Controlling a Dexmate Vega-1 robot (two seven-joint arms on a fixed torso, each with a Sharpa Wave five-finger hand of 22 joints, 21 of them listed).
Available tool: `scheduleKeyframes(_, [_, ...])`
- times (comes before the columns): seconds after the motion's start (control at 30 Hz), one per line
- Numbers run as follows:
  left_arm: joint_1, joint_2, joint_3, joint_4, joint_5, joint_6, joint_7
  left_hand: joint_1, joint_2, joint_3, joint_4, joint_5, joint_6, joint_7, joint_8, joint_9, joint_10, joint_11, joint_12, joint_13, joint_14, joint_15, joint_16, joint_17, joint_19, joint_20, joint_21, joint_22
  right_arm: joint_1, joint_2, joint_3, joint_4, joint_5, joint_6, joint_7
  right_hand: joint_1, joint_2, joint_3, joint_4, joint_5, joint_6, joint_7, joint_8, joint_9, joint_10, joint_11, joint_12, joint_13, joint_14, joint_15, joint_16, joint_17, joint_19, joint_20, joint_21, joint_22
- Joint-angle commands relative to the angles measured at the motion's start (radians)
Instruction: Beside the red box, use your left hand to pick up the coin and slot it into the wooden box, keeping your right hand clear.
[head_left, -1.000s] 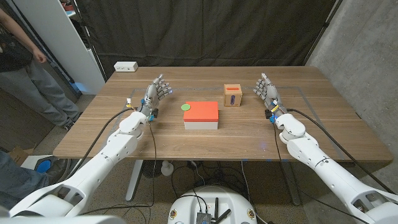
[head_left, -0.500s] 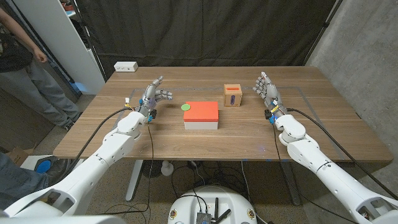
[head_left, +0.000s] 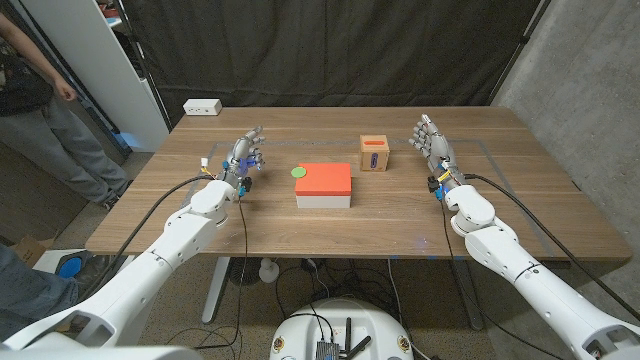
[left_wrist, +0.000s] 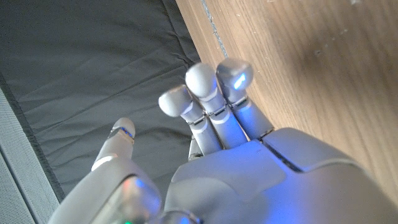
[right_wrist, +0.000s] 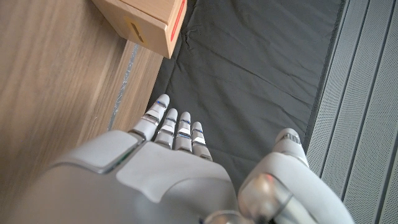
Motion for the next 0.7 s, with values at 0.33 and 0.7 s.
scheduleKeyframes(0.33, [0.048, 0.047, -0.029, -0.111, -0.046, 0.1, 0.026, -0.031, 0.022, 0.102, -0.017, 0.008, 0.076, 0.008, 0.011, 0.004, -0.01, -0.007, 0.061, -0.026, -0.018, 0.002, 0.042, -0.03, -0.026, -0.012, 0.11, 0.005, -0.036, -0.013, 0.003, -0.041, -0.028, -0.01, -0.029, 0.014, 0.0, 0.01, -0.005, 0.002, 0.013, 0.048, 0.007, 0.005, 0.012, -0.002, 0.009, 0.0, 0.008, 0.004, 0.007, 0.0, 0.011, 0.008, 0.0, 0.005])
scheduleKeyframes(0.7, [0.099, 0.055, -0.078, -0.171, -0.168, 0.158, 0.018, 0.125, 0.014, 0.194, -0.053, 0.026, 0.18, -0.008, 0.045, 0.01, -0.001, -0.003, 0.098, -0.072, -0.005, 0.001, 0.093, -0.086, -0.053, -0.014, 0.126, 0.007, -0.072, -0.024, 0.018, -0.078, -0.043, 0.001, -0.054, 0.019, 0.001, 0.012, -0.007, 0.002, 0.014, 0.045, 0.006, 0.005, 0.017, -0.004, 0.01, -0.001, 0.011, 0.005, 0.008, -0.002, 0.014, 0.01, 0.0, 0.005])
